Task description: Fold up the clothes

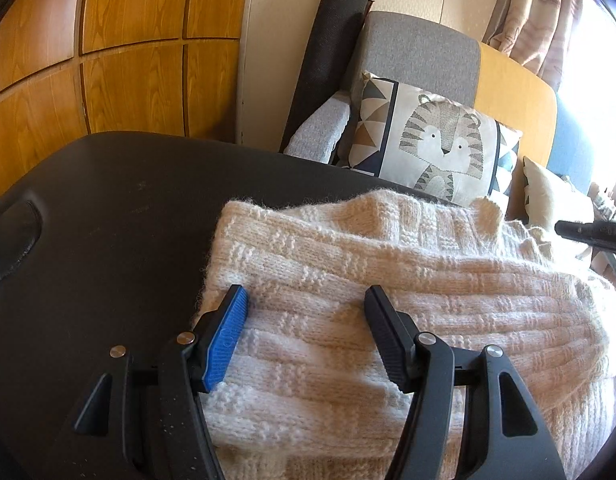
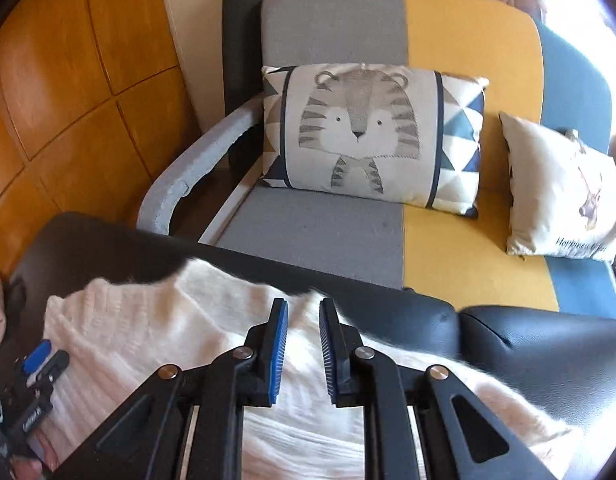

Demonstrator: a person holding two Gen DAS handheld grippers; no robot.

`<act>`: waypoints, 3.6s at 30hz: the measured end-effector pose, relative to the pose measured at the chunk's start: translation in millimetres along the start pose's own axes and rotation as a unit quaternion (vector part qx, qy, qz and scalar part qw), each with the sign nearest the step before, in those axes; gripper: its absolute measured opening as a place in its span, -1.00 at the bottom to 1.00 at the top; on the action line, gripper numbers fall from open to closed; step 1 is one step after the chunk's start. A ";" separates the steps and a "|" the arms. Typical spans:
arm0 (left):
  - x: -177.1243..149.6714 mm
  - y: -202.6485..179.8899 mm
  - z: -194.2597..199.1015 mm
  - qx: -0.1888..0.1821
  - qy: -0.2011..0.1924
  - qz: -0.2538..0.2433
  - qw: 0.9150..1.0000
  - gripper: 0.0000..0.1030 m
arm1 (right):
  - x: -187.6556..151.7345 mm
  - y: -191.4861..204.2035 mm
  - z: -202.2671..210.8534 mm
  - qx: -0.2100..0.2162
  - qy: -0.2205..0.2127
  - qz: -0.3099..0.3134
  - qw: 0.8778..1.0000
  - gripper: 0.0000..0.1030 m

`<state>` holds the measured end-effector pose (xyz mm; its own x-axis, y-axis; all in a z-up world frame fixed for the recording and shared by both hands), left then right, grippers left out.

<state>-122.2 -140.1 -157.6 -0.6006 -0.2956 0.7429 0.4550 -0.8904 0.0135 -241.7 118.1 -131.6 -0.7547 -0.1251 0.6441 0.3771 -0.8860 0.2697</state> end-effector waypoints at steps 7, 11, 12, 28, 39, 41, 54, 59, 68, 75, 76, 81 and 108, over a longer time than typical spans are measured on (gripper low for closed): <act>-0.3 -0.6 2.0 0.002 -0.001 0.001 1.000 0.25 | -17.7 -17.9 -23.1 -0.029 0.029 -0.004 0.999 -0.76; -0.3 -0.6 2.2 0.004 -0.001 0.001 1.000 0.25 | -17.2 -17.7 -12.0 -0.045 0.022 -0.016 0.999 -0.70; -0.3 -0.9 2.3 0.004 -0.001 0.000 1.000 0.25 | -18.3 -16.3 0.9 -0.044 0.007 -0.018 0.999 -0.69; -0.7 -10.4 2.2 -0.040 0.027 -0.020 0.999 0.69 | -197.9 -26.0 179.7 0.015 -0.064 -0.188 0.980 -0.55; -36.0 26.8 70.9 -0.117 0.091 -0.070 0.986 0.69 | -293.1 -19.4 224.0 0.003 -0.049 -0.189 0.981 -0.48; -54.1 46.3 81.6 -0.111 0.109 -0.049 0.987 0.69 | -297.3 -21.3 225.1 0.004 -0.061 -0.198 0.978 -0.46; -137.5 95.1 134.2 0.034 0.102 -0.083 0.991 0.69 | -310.0 -16.0 233.4 0.025 -0.076 -0.219 0.972 -0.44; -146.7 105.1 145.7 0.024 0.102 -0.082 0.991 0.69 | -322.3 -14.0 240.6 0.055 -0.075 -0.245 0.965 -0.44; -151.3 112.0 150.9 0.014 0.109 -0.084 0.990 0.69 | -341.9 -9.9 251.1 0.127 -0.068 -0.286 0.948 -0.44; -161.0 127.1 164.6 -0.003 0.119 -0.098 0.988 0.69 | -358.4 -11.0 255.5 0.201 -0.058 -0.342 0.916 -0.44; -162.3 129.7 166.7 -0.004 0.119 -0.102 0.988 0.69 | -358.9 -8.1 255.7 0.202 -0.052 -0.335 0.919 -0.44; -167.3 140.6 174.4 -0.030 0.133 -0.107 0.985 0.69 | -361.3 9.7 252.0 0.224 -0.017 -0.299 0.927 -0.44; -199.7 109.3 228.8 -0.246 0.130 -0.149 0.949 0.70 | -374.8 56.9 246.0 0.252 0.013 -0.196 0.948 -0.44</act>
<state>197.9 -99.1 -151.3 -0.8257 -0.0244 0.5636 -0.0836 -0.9827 -0.1650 194.8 224.4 -181.6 -0.9001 0.1529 0.4079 0.2690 -0.5415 0.7965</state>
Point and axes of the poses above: each gripper's, at about its wrist camera, not at the fingertips, and z roughly against the way its jaws point, y to its left, x to its top, the point moved 7 cm from there along -z, roughly the way its jaws point, and after that the axes turned 12 degrees about x, right-handed, at the moved point
